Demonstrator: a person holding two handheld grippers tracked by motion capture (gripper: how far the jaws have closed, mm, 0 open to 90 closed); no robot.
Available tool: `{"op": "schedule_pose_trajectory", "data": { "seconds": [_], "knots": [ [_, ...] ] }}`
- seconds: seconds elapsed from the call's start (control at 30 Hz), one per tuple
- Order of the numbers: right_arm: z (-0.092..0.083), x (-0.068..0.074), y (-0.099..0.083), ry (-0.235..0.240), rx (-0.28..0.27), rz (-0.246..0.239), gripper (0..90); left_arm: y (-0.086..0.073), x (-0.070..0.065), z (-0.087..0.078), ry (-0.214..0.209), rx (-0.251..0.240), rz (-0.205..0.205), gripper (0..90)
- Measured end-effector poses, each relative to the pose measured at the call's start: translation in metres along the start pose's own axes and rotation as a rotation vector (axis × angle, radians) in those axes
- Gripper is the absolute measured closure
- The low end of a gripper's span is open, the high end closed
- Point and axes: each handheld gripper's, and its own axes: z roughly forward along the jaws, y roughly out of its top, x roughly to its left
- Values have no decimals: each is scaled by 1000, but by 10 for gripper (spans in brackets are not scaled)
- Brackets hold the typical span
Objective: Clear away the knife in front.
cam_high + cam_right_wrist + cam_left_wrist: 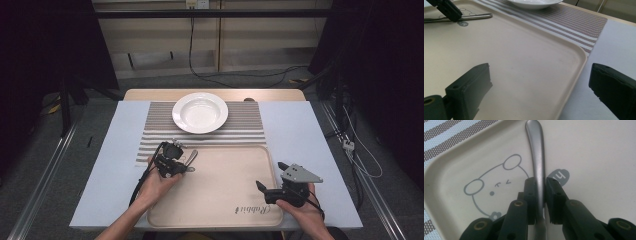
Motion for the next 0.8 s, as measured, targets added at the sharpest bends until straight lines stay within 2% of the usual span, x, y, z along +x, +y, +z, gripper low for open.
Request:
{"op": "schedule_pose_trajectory", "data": {
  "seconds": [0.2, 0.23, 0.27, 0.3, 0.43, 0.47, 0.5, 0.53, 0.57, 0.63, 0.73, 0.8],
  "knots": [
    [0, 0, -1, 8, 2, -2, 44, -2, 2, -1, -25, 9, 30, 763],
    [0, -1, -1, 6, 1, 1, 44, -2, 2, -2, -30, 11, 35, 731],
    [0, -1, -1, 5, 3, 2, 44, -2, 2, -2, -39, 7, 26, 684],
    [0, -1, -1, 5, 3, 2, 44, -3, 3, -2, -41, 1, 14, 684],
    [-1, -2, 0, 1, -3, 6, 45, -2, 4, -3, -44, -34, 49, 462],
    [-1, -2, 0, 1, -3, 6, 45, -2, 3, -4, -39, -47, 55, 462],
    [-1, -2, 0, 1, -3, 5, 45, -2, 3, -4, -34, -63, 55, 424],
    [-1, -2, 0, 1, -5, 5, 45, -2, 2, -4, -28, -77, 60, 328],
    [-1, -2, 0, 1, -5, 5, 45, -1, 2, -5, -26, -91, 67, 328],
    [-1, -3, 0, 0, -5, 5, 45, -1, 2, -5, -16, -115, 76, 231],
    [-1, -2, 0, -1, -3, 5, 46, 1, 1, -5, -43, -149, 64, 128],
    [-1, -2, 0, -1, -3, 0, 47, 3, -2, -6, -40, -145, 107, 80]
  ]
}}
